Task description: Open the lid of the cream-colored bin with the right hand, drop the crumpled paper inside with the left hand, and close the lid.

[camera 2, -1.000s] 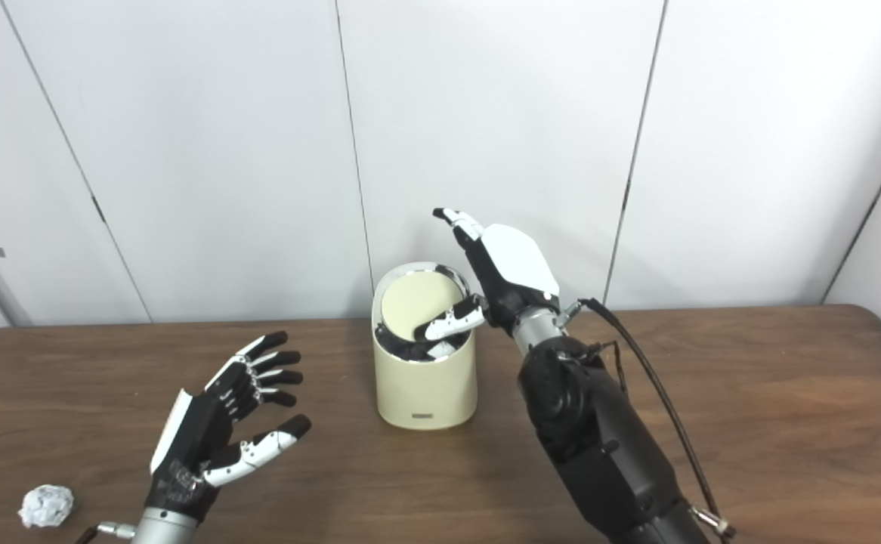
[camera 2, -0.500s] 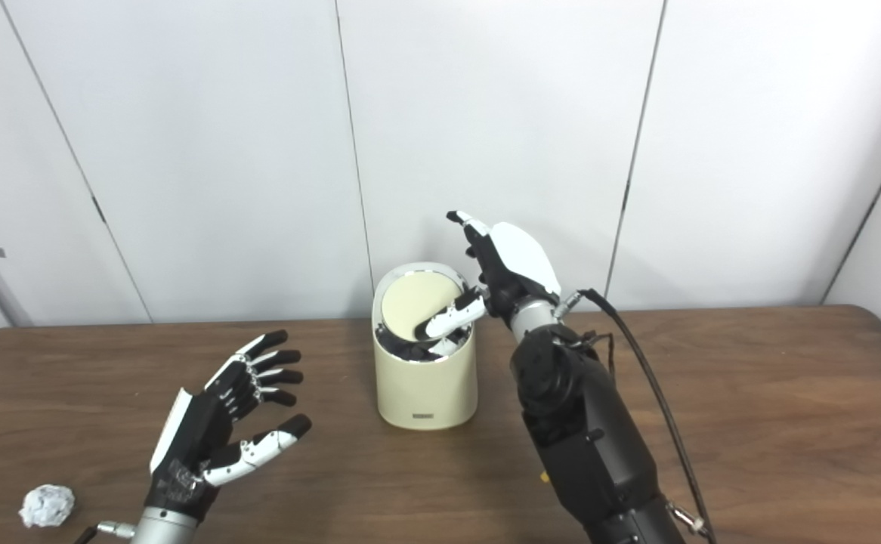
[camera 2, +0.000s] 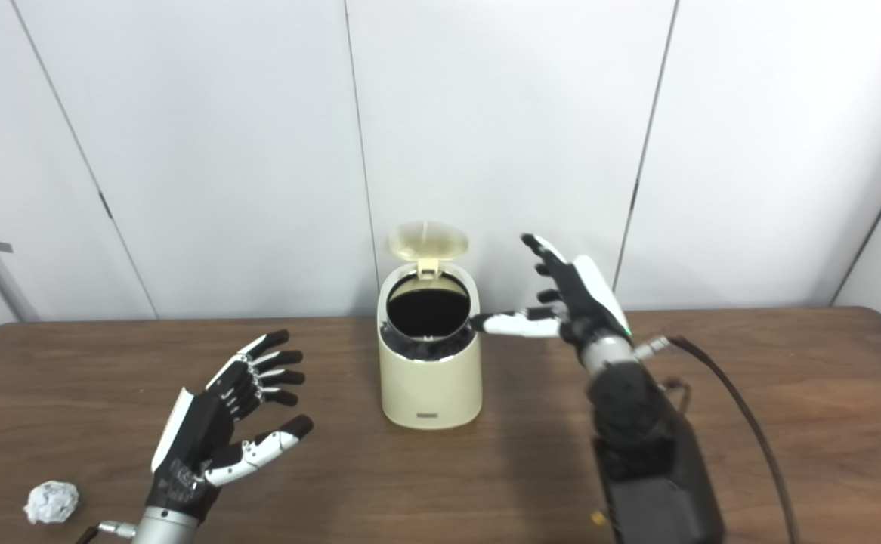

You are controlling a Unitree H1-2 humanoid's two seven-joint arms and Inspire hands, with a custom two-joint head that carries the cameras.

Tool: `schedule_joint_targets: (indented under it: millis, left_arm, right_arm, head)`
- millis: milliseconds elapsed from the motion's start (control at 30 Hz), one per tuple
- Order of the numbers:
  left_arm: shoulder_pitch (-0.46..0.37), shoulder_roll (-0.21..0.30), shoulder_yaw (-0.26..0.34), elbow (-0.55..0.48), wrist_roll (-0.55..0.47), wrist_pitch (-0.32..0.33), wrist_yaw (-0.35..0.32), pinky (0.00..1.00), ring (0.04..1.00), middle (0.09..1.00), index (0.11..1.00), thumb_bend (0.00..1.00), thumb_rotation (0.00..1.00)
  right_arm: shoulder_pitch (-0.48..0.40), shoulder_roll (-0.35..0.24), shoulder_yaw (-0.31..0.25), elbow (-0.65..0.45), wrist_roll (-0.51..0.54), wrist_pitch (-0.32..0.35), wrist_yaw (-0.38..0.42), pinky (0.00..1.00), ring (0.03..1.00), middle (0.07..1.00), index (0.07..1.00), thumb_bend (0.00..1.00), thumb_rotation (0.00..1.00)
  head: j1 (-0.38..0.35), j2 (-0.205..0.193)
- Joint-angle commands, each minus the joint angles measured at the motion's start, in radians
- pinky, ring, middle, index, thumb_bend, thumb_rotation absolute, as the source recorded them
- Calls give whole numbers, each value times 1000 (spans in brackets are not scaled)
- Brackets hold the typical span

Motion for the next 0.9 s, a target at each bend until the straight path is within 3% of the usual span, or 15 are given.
schedule_joint_targets:
  millis: [0, 167, 300, 400, 500, 567, 600, 633, 700, 767, 867]
  left_arm:
    - [-34, 2, 1, -32, -6, -18, 3, 609, 707, 784, 867, 716, 203]
    - [-38, 6, 2, -32, -8, -16, 1, 610, 711, 788, 868, 715, 206]
    - [-38, 10, 1, -35, -1, -15, 1, 603, 710, 788, 871, 708, 204]
    - [-35, 8, 0, -40, -1, -13, 1, 599, 708, 787, 871, 705, 201]
    - [-35, 4, -5, -42, 7, -13, 3, 597, 703, 787, 870, 700, 188]
    - [-33, -5, -13, -45, 21, -10, 8, 597, 703, 788, 870, 695, 182]
    - [-32, -9, -17, -47, 25, -6, 10, 599, 704, 788, 868, 693, 174]
    - [-29, -19, -23, -53, 33, 5, 14, 601, 706, 788, 865, 692, 167]
    - [-27, -35, -34, -59, 48, 19, 22, 610, 715, 788, 861, 696, 160]
    - [-25, -58, -43, -53, 61, 20, 31, 610, 714, 786, 857, 704, 160]
    - [-23, -88, -51, -36, 69, 15, 42, 612, 714, 783, 856, 732, 143]
  right_arm:
    - [0, -10, 1, -61, 25, -9, -14, 759, 900, 944, 931, 763, 331]
    - [103, -29, -4, -121, 71, -9, -17, 774, 889, 919, 921, 824, 397]
    - [179, -65, 9, -116, 137, -148, -24, 708, 843, 913, 927, 839, 415]
    - [219, -86, 40, -116, 120, -197, -46, 661, 829, 925, 929, 859, 407]
    - [239, -94, 54, -111, 120, -229, -70, 644, 831, 929, 924, 888, 385]
    - [250, -103, 55, -114, 128, -242, -76, 645, 831, 931, 922, 888, 373]
    - [257, -108, 56, -114, 133, -259, -79, 650, 836, 936, 922, 879, 361]
    - [264, -116, 53, -112, 142, -274, -77, 653, 842, 942, 920, 864, 325]
    - [273, -129, 47, -104, 157, -296, -74, 694, 864, 960, 928, 840, 261]
    - [284, -143, 38, -98, 179, -311, -68, 731, 877, 963, 934, 815, 197]
    - [292, -153, 33, -114, 209, -278, -49, 798, 909, 976, 952, 779, 148]
  head:
    - [4, 5]
    - [3, 6]
    - [5, 5]
    - [15, 4]
    - [74, 7]
    - [173, 0]
    - [173, 0]
    - [253, -10]
    - [306, -19]
    - [405, -45]
    - [481, -67]
